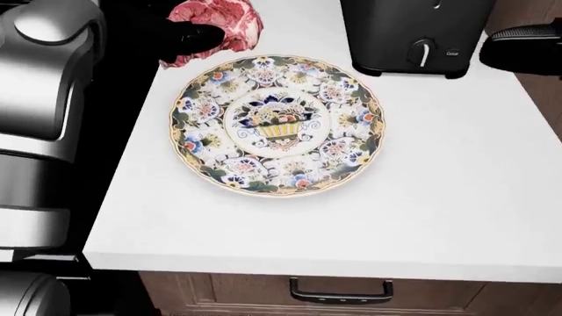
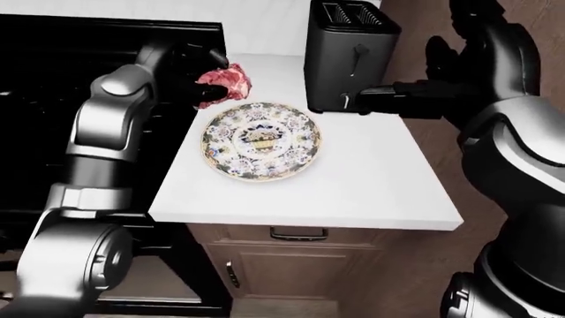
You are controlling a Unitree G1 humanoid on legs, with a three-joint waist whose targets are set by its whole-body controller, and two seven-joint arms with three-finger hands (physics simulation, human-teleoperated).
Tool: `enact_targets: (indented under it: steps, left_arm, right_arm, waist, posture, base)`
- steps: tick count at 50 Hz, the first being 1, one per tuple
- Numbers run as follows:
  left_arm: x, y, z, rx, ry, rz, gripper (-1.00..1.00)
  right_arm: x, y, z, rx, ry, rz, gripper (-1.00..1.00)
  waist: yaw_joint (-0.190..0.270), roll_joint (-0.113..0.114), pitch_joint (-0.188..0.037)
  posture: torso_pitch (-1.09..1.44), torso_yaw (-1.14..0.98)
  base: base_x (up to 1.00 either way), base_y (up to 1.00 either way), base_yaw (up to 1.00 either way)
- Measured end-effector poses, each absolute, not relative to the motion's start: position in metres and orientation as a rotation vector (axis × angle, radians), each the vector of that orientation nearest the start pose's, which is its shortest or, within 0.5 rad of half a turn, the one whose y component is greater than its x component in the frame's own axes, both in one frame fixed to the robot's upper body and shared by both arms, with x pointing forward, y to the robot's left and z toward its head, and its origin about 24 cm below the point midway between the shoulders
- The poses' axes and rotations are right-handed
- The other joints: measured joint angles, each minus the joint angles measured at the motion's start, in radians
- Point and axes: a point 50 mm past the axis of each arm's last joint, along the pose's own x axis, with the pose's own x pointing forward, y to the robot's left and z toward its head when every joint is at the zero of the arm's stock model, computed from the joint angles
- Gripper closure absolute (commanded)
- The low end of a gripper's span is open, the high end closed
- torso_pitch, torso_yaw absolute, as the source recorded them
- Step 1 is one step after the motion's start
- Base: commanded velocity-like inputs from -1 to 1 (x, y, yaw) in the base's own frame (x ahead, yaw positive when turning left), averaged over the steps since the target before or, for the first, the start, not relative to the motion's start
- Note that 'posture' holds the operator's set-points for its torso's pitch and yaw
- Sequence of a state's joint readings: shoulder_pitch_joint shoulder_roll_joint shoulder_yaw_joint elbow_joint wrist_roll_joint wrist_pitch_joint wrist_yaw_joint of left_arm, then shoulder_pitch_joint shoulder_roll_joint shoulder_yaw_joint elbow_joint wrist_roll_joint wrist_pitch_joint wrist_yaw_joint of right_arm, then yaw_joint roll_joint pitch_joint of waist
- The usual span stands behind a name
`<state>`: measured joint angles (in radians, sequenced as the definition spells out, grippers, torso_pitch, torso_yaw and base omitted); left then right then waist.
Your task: Pick the steak from the pan and place it on the plate.
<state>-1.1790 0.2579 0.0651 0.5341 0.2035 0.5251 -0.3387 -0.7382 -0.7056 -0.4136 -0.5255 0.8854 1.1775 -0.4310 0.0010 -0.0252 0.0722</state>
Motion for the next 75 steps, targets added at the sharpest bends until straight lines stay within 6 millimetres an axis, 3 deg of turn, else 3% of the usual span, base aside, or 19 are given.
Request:
enact_targets:
  steps: [1,6,13,24,33,51,75]
  left_arm:
    - [0.403,0.136,0.273,0.399,-0.069,-0.228,0.36]
    - [0.403,0.142,0.267,0.393,-0.044,-0.212,0.36]
    - [0.402,0.143,0.269,0.393,-0.054,-0.206,0.36]
    - [0.396,0.135,0.276,0.395,-0.075,-0.24,0.34]
    - [0.384,0.117,0.286,0.409,-0.099,-0.334,0.34]
    - [0.371,0.098,0.264,0.444,-0.065,-0.424,0.33]
    - [0.367,0.081,0.253,0.419,-0.047,-0.444,0.34]
  right_arm:
    - [0.257,-0.231,0.308,-0.042,-0.198,-0.132,-1.0]
    - [0.258,-0.226,0.305,-0.05,-0.189,-0.108,-1.0]
    - [0.256,-0.227,0.308,-0.048,-0.212,-0.112,-1.0]
    - [0.256,-0.228,0.307,-0.047,-0.206,-0.116,-1.0]
    - [0.256,-0.229,0.309,-0.046,-0.207,-0.12,-1.0]
    - [0.257,-0.229,0.308,-0.045,-0.206,-0.119,-1.0]
    - [0.256,-0.229,0.308,-0.043,-0.209,-0.117,-1.0]
  waist:
    - [-0.001,0.01,-0.006]
    - [0.012,-0.02,-0.013]
    - [0.021,-0.037,-0.02]
    - [0.026,-0.035,-0.016]
    - [0.027,-0.032,-0.016]
    - [0.03,-0.04,-0.011]
    - [0.034,-0.049,-0.012]
  posture:
    - [0.0,0.0]
    - [0.0,0.0]
    - [0.0,0.0]
    - [0.0,0.0]
    - [0.0,0.0]
    - [0.0,0.0]
    - [0.0,0.0]
  base:
    - [0.0,0.0,0.0]
    - [0.0,0.0,0.0]
    - [0.0,0.0,0.0]
    - [0.0,0.0,0.0]
    - [0.0,0.0,0.0]
    - [0.0,0.0,0.0]
    - [0.0,0.0,0.0]
